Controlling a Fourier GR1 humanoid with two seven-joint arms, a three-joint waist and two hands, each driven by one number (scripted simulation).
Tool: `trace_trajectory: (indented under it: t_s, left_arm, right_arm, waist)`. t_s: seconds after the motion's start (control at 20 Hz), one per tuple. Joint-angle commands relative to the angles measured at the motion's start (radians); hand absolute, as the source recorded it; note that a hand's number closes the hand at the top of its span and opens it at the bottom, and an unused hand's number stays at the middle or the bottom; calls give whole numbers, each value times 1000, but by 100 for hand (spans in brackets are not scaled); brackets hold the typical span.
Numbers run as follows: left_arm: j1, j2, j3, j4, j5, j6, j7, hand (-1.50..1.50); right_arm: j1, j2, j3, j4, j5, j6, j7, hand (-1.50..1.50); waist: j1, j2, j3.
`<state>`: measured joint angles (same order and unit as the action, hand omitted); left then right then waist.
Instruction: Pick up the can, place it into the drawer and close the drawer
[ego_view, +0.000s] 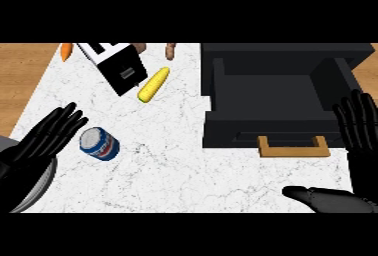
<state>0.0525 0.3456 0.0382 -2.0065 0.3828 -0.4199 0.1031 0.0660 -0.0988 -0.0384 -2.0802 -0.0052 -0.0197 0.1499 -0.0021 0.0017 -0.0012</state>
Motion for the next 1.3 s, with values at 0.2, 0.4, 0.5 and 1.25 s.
trace_trajectory:
  t_s: [0.2, 0.4, 0.5, 1.25]
  left_arm:
    - [-8, 86, 102, 86, 136, -157, 75, -150]
    - [-43, 80, 154, 141, 192, -175, 111, -150]
    - [-17, 64, 149, 91, 196, -154, 160, -150]
    - [-113, -19, 181, 323, -4, -224, 42, -150]
  right_arm:
    - [111, 15, 23, -86, 35, -1, 80, -150]
    - [152, 12, -31, -31, -28, 59, -31, -150]
    - [164, 18, -32, -87, -22, 47, 15, -150]
    - [145, 4, -134, 28, -66, 131, -75, -150]
  waist:
    - [0, -3, 1]
    - [-1, -2, 1]
    - [0, -3, 1]
    - [-2, -1, 1]
